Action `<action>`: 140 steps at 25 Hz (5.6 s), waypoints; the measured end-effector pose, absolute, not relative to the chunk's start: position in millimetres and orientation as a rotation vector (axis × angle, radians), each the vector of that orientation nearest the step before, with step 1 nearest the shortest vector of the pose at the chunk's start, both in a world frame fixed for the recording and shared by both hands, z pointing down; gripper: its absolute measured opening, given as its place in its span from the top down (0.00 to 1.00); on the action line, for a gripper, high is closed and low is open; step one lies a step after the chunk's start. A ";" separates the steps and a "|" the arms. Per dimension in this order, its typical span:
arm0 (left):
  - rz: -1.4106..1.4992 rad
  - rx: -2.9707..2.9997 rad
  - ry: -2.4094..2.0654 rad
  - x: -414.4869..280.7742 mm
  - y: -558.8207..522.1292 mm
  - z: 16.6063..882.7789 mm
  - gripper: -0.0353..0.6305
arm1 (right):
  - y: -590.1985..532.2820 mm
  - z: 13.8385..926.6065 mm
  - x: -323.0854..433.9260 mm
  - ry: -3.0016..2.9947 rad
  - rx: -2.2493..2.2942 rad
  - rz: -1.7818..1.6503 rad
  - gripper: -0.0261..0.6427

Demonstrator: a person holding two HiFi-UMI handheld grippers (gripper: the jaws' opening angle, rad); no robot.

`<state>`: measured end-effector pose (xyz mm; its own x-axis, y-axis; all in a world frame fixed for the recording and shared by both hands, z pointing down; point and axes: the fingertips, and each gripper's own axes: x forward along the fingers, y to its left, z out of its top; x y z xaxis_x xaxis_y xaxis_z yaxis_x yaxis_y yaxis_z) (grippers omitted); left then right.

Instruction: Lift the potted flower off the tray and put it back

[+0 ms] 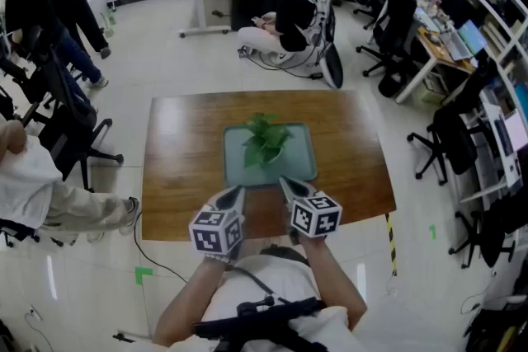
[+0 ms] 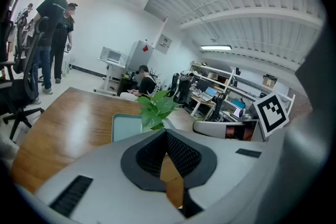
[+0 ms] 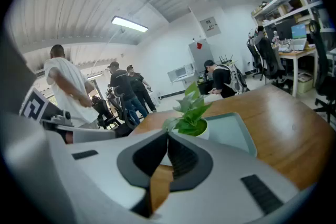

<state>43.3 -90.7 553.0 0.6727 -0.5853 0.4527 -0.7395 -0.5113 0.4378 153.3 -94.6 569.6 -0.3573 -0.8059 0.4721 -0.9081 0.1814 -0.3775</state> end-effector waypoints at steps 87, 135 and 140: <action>0.258 1.934 -1.483 -125.3 -99.4 573.1 0.95 | -263.9 690.4 -28.3 -2.250 1.269 1.409 0.87; 0.117 1.922 -1.502 -139.7 -104.8 567.1 0.95 | -199.9 626.3 31.8 -2.319 1.342 1.208 0.80; 0.136 1.950 -1.474 -127.8 -107.7 570.8 0.95 | -174.9 607.8 33.7 -2.333 1.339 1.113 0.81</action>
<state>-127.8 -107.7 570.8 0.3535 -0.8129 0.4628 -0.8838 -0.1281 0.4500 33.7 -174.9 607.8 -0.5558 -0.6402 0.5303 -0.8149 0.2935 -0.4997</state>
